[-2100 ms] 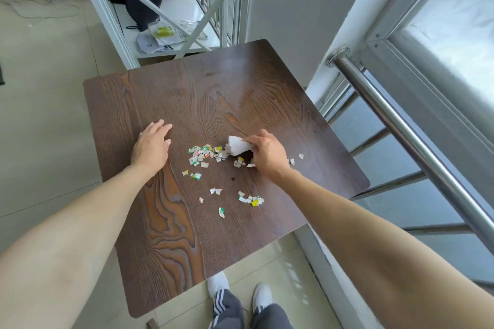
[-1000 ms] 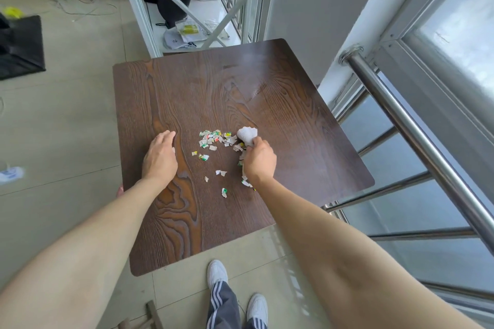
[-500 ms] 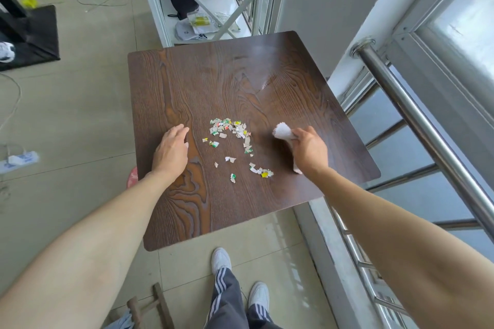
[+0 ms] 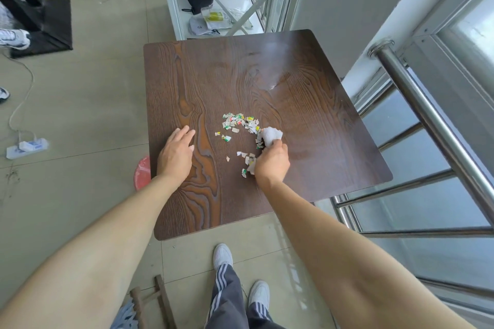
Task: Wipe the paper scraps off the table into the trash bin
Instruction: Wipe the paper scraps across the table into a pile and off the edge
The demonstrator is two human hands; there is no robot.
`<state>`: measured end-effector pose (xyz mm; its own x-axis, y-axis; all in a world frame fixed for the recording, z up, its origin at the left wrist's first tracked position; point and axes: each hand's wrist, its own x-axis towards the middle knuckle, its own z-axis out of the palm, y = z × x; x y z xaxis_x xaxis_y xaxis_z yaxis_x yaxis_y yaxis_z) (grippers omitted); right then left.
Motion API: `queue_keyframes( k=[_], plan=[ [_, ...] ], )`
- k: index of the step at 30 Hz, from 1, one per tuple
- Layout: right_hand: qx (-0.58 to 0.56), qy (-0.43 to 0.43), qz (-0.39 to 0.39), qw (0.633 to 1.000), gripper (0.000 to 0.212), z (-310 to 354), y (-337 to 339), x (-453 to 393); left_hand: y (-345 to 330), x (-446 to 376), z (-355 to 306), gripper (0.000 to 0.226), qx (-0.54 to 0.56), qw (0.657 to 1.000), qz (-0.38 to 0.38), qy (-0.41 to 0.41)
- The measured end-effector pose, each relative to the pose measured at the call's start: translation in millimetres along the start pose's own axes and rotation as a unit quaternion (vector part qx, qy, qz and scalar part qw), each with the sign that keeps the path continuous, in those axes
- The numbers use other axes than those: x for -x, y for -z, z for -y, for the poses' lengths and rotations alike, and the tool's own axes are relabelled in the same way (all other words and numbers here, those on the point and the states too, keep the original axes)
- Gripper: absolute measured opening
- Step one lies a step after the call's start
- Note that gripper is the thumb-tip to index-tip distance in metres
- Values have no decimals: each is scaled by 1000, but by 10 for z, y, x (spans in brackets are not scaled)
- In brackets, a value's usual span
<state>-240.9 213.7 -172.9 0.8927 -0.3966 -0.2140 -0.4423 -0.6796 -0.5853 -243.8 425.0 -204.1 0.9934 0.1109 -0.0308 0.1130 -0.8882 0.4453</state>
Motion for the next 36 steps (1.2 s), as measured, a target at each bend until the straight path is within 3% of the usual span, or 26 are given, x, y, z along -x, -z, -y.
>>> queue_keyframes(
  k=[5,8,11,21,27,36],
  plan=[
    [-51,-30,22,998,23,323,-212,-111,-13,-13,18,45,7,1000,0,9],
    [-54,-4,58,997,25,491,-294,-197,-14,-13,24,45,12,1000,-3,6],
    [-46,40,83,995,12,587,-317,-263,4,-24,47,46,14,1000,1,1],
    [51,96,32,994,31,195,269,-277,117,41,-11,47,18,999,33,11],
    [74,23,66,995,32,-80,243,211,132,298,-67,41,-2,1000,7,19],
    [-105,-100,56,988,34,302,-212,405,92,444,-25,43,2,999,-2,36]
  ],
)
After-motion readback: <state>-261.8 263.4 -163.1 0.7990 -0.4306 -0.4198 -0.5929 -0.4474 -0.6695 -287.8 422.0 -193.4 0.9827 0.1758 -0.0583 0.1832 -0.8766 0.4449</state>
